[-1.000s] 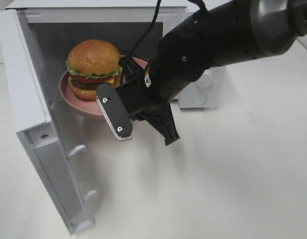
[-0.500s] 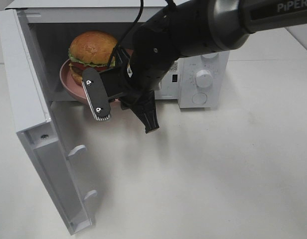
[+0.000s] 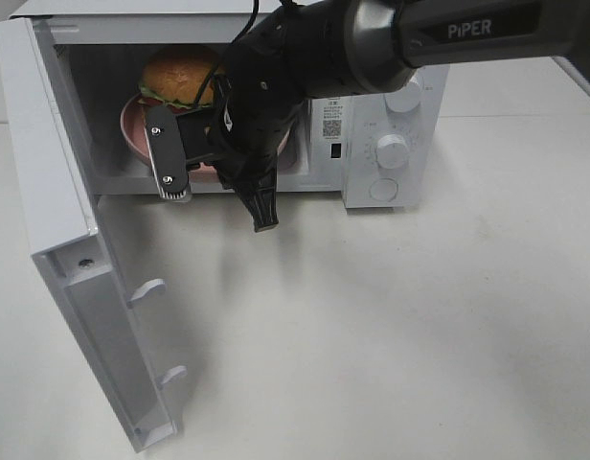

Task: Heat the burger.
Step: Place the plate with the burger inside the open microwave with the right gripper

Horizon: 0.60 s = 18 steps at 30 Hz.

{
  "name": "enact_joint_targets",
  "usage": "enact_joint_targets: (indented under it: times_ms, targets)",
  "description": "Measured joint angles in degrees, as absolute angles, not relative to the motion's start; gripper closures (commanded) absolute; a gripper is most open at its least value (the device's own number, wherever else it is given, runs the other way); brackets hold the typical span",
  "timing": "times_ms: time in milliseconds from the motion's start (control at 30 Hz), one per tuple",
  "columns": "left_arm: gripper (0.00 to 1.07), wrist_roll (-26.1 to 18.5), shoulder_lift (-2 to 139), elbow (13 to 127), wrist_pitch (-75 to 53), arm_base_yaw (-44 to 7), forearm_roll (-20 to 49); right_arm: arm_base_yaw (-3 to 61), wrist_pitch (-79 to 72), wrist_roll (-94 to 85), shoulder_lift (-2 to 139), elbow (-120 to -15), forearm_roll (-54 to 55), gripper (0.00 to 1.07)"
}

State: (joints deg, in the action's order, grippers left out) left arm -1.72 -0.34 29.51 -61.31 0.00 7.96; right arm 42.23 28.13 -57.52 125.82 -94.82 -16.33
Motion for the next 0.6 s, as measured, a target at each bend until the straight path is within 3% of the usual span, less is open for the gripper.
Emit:
enact_joint_targets:
  times_ms: [600]
  targets:
    - [0.09,-1.72,-0.34,29.51,-61.31,0.0,7.96,40.34,29.56,-54.03,134.76,-108.46,-17.48,1.07]
